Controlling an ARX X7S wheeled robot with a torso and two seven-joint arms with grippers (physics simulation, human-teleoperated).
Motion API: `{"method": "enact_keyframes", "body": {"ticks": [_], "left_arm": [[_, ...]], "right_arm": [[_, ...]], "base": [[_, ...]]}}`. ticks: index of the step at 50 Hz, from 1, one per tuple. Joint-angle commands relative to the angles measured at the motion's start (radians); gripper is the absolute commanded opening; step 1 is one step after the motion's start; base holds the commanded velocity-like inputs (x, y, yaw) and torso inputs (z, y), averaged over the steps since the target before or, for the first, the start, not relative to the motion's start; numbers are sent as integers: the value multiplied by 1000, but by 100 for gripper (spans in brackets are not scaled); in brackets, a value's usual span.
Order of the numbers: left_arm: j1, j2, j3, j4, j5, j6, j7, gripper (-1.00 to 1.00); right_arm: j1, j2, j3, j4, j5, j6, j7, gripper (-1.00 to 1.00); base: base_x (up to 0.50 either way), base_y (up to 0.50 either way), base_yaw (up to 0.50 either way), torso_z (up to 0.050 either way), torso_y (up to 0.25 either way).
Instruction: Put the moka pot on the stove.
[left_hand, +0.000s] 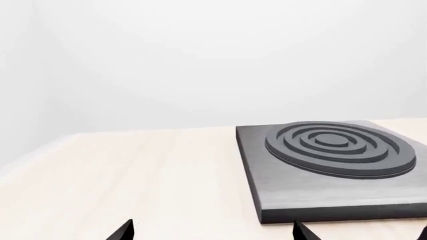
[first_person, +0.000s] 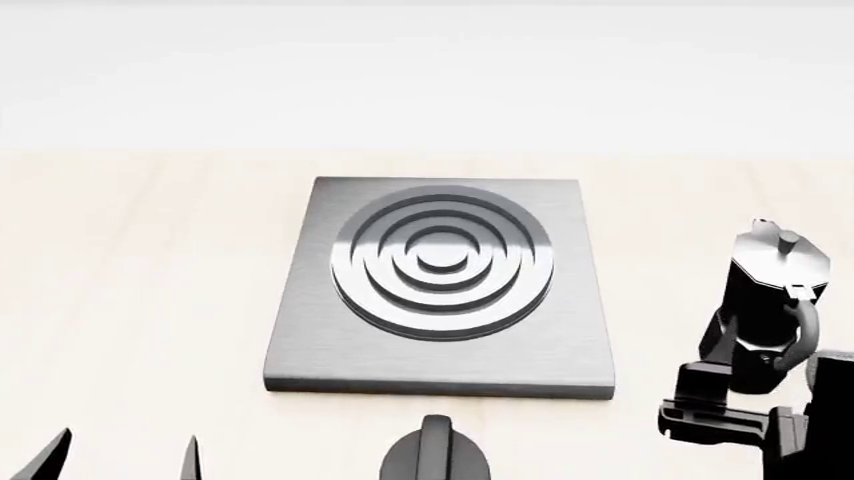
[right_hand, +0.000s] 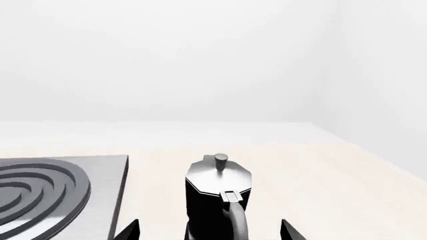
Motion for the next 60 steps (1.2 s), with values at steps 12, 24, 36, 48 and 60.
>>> {"method": "enact_keyframes", "body": {"ticks": [12, 24, 36, 48, 60], "left_arm": [[-2, -12, 1, 20, -27, 15, -1, 100], [-1, -19, 10, 30, -30, 8, -8, 100], [-10, -19, 25, 18, -26, 10, -16, 100], [-18, -27, 26, 22, -34, 4, -25, 100], [-20, -33, 31, 24, -39, 3, -31, 100]], "right_arm": [[41, 28, 85, 79, 119, 35, -86, 100], [93, 42, 86, 178, 137, 33, -117, 100], [157, 61, 38, 261, 121, 41, -142, 100], [203, 56, 31, 358, 108, 6, -141, 100], [160, 51, 36, 300, 127, 9, -148, 100]], "base": [[0, 0, 0, 0, 0], [0, 0, 0, 0, 0], [0, 0, 0, 0, 0], [0, 0, 0, 0, 0], [0, 0, 0, 0, 0]]}}
